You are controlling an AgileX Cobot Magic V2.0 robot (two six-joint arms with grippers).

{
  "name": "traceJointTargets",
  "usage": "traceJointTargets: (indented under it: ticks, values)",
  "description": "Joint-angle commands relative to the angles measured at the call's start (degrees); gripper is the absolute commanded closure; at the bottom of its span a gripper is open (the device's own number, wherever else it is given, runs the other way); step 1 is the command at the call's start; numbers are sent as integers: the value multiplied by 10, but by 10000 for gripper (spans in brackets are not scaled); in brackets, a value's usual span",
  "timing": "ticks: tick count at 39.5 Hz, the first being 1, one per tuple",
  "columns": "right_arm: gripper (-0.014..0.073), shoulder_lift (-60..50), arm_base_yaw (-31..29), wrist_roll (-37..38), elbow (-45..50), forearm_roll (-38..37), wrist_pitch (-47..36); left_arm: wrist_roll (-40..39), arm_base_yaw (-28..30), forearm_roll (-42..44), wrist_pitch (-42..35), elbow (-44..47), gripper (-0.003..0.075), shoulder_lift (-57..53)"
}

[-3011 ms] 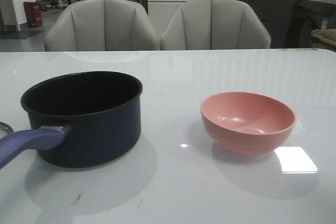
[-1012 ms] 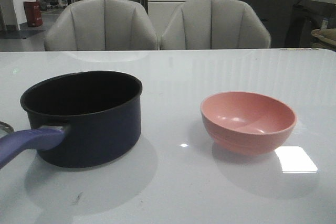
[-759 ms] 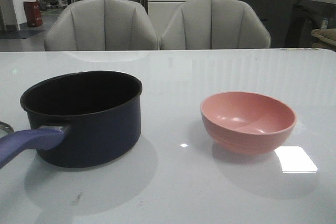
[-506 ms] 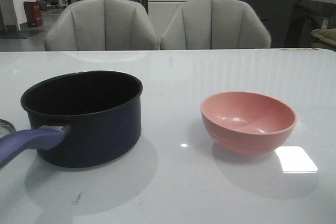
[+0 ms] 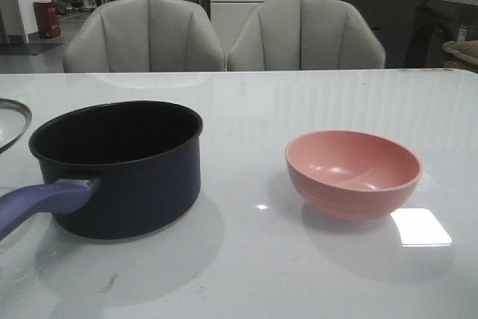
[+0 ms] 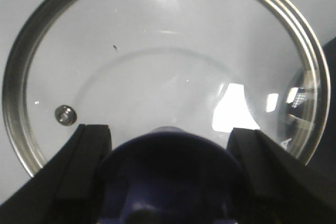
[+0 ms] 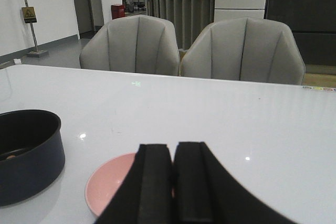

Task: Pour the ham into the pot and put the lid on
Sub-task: 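Lift the lid and carry it over the saucepan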

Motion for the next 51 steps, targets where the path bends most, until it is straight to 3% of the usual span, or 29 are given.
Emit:
traceJointTargets:
  ticks: [1,13,20,51]
  values:
    - [445,5,0,-3,-17,0,-47,9,-28,-15,18,-55,516,-39]
    - [445,5,0,-3,-17,0,-47,27,-160,-14,33,-102,563,-38]
    - [445,5,0,-3,-17,0,-47,27,-209,-5,34,-102,578,-22]
    - [445,5,0,-3,-17,0,-47,29,-275,14,38,-119,575,-9]
